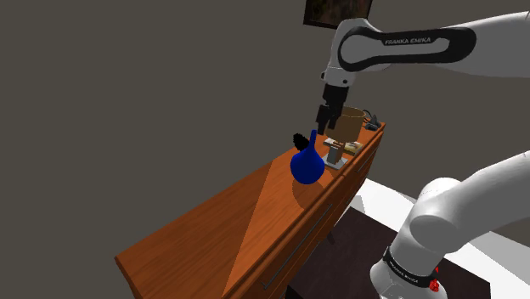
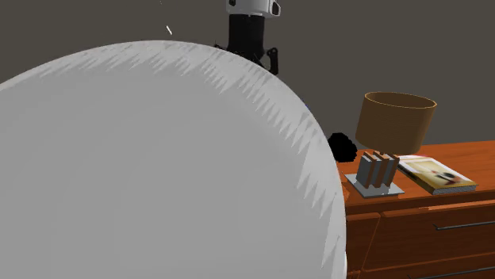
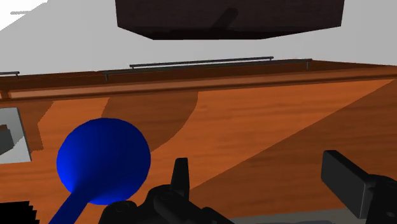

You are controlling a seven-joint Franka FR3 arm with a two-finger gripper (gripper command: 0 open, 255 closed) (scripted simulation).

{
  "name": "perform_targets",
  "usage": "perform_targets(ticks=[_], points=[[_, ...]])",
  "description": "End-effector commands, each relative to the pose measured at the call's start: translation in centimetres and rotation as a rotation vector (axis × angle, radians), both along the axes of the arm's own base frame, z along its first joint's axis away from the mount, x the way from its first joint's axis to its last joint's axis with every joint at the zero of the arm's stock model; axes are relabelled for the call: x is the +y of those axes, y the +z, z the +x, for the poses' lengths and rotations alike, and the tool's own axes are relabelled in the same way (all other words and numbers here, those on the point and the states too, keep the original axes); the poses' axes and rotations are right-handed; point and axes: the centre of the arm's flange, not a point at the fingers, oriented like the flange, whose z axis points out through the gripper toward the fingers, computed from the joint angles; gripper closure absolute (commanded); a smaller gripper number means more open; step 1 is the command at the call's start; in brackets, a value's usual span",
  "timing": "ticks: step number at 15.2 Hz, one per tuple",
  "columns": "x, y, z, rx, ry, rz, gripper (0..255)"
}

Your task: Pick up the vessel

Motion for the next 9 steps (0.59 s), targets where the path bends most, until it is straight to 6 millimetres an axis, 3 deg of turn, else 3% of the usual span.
perform_targets(ticks=[1,9], points=[[-2.1,-0.9,1.3,-0.002,0.001,-0.006,0],[-9.9,-4.6,6.9,-0.008,0.0,-0.026,0]])
